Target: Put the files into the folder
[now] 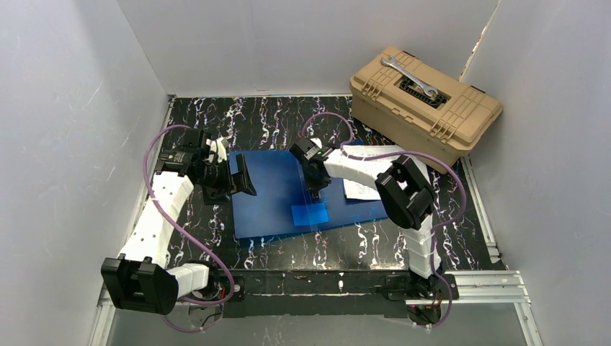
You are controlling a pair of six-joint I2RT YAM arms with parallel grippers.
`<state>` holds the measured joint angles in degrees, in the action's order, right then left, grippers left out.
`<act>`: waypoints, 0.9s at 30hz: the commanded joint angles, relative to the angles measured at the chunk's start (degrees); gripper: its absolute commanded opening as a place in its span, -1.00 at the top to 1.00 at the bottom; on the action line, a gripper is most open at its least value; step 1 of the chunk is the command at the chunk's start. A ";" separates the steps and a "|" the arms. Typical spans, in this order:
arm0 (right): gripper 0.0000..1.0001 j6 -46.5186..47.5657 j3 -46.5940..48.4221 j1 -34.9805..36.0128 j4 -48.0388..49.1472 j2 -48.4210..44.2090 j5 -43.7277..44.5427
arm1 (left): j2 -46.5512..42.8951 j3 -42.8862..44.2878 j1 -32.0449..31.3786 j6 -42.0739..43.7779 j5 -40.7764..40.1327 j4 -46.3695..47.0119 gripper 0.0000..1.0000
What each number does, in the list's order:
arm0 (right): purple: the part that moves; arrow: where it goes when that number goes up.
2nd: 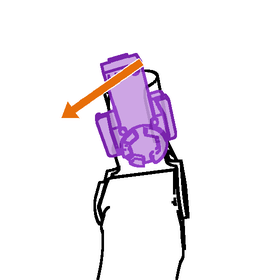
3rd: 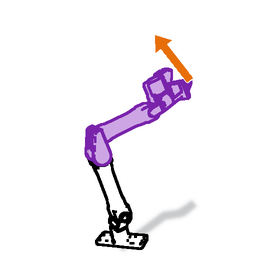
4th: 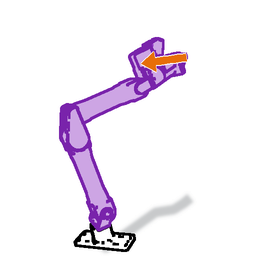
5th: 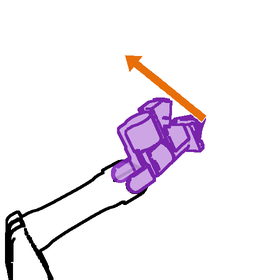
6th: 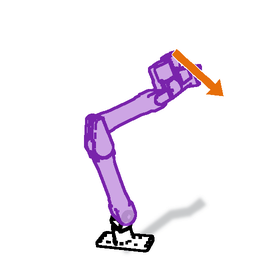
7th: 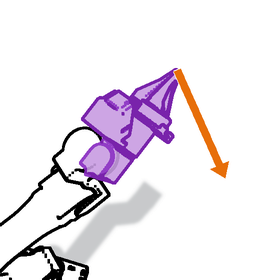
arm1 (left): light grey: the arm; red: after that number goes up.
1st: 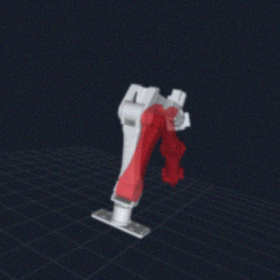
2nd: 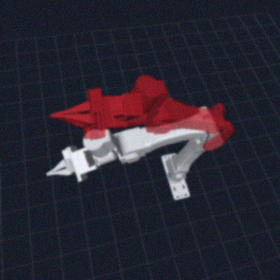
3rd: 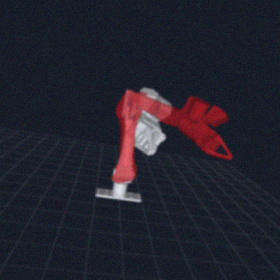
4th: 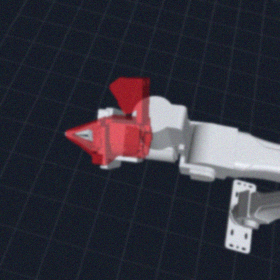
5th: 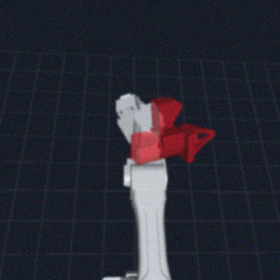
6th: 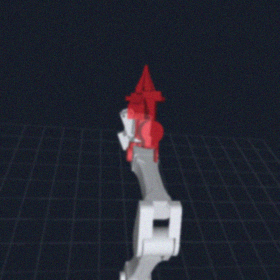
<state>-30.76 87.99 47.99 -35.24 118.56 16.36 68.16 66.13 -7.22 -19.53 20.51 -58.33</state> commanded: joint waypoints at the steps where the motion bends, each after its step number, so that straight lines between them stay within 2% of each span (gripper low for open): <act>1: 0.65 -3.16 -4.01 0.03 0.74 -1.70 -1.11 | -0.88 -0.32 0.10 0.18 1.64 -0.92 -0.97; 9: 0.80 -9.29 -10.12 3.26 1.19 -7.13 2.01 | -0.88 -0.28 0.10 0.21 3.82 -0.83 -0.96; 18: 0.78 -15.64 -15.91 8.04 2.81 -12.17 3.97 | -1.19 -2.53 -0.42 -2.89 7.70 1.76 -0.96; 24: 0.46 -16.41 -15.59 8.92 2.42 -14.23 4.82 | -1.17 -6.10 -2.93 -6.86 10.57 6.77 -0.96; 27: 0.24 -16.06 -14.63 9.04 1.71 -15.62 5.00 | -0.86 -7.53 -4.25 -8.46 10.77 8.57 -0.97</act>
<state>-45.23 72.47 56.75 -32.38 107.18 20.60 68.10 60.29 -9.93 -25.10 28.56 -52.53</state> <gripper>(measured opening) 0.347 0.981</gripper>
